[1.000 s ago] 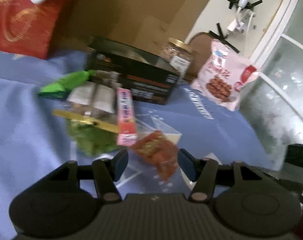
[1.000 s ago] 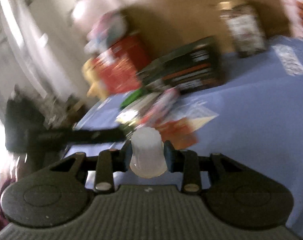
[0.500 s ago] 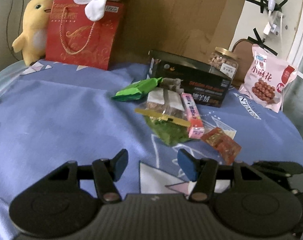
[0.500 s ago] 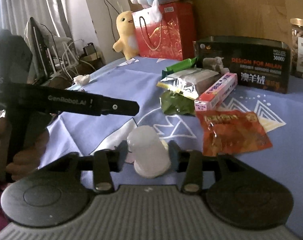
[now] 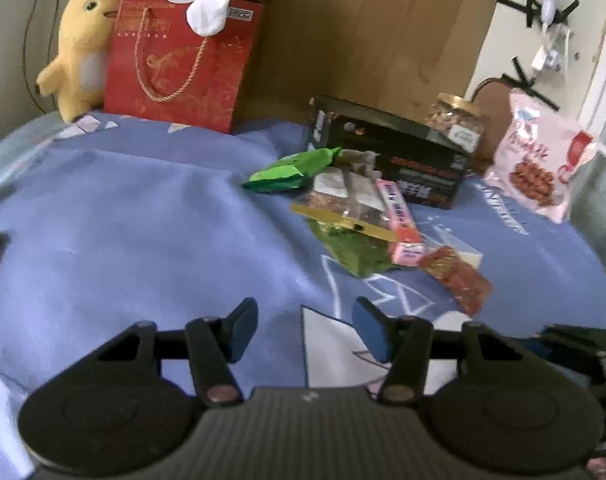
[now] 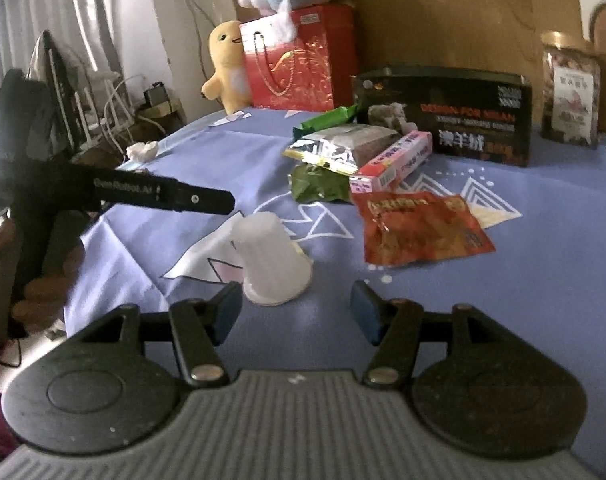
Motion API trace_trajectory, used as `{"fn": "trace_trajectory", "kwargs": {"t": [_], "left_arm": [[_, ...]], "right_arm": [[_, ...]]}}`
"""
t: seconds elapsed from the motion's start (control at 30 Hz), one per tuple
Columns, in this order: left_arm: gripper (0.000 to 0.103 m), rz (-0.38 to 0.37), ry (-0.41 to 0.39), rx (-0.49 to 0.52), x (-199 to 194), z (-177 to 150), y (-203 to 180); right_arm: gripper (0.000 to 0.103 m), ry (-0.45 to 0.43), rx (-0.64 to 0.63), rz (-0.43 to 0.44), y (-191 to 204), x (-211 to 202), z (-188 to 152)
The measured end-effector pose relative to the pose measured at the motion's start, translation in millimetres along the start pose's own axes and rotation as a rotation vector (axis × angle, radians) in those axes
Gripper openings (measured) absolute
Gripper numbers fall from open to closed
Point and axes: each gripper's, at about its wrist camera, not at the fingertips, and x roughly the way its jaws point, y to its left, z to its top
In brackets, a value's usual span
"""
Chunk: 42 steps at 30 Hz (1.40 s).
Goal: Organize snacks
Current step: 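Grasp the white plastic cup with the right gripper, then carry the white cup into the black box and open the right gripper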
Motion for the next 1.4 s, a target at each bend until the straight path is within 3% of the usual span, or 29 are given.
{"fn": "trace_trajectory", "kwargs": {"t": [0.23,0.33,0.47,0.53,0.57,0.7,0.9,1.03,1.23,1.4], "left_arm": [[0.055,-0.273,-0.030,-0.040,-24.6,1.5,-1.9],[0.055,-0.331,-0.024,-0.007,-22.6,1.4,-15.9],[0.054,-0.303,0.031,0.049,-1.9,-4.3,-35.7],[0.051,-0.266,0.068,0.066,11.6,-9.9,-39.9],[0.041,-0.270,0.090,0.062,18.4,-11.8,-40.2],[0.038,-0.279,0.099,0.042,23.8,-6.2,-38.8],[0.038,-0.279,-0.009,0.106,22.0,48.4,-56.1],[0.039,-0.273,-0.076,0.136,44.6,102.2,-74.3],[0.039,-0.281,-0.069,0.079,105.8,164.3,-79.1],[0.038,-0.241,-0.039,0.062,147.9,183.6,-77.7]], "right_arm": [[0.063,0.001,-0.083,-0.017,13.4,7.5,2.1],[0.062,0.006,-0.091,-0.024,15.7,12.6,4.5],[0.060,0.008,-0.125,-0.041,21.4,18.8,7.3],[0.047,0.010,-0.147,-0.051,22.1,22.9,7.8],[0.044,0.006,-0.153,-0.045,22.1,23.9,7.9],[0.037,-0.031,-0.178,-0.052,22.6,22.7,12.2],[0.037,-0.195,-0.214,-0.127,6.5,15.5,49.1],[0.037,-0.274,-0.220,-0.196,-21.2,24.4,87.9],[0.037,-0.281,-0.135,-0.241,-77.1,59.8,139.4],[0.039,-0.248,-0.084,-0.258,-99.7,89.1,150.1]]}}
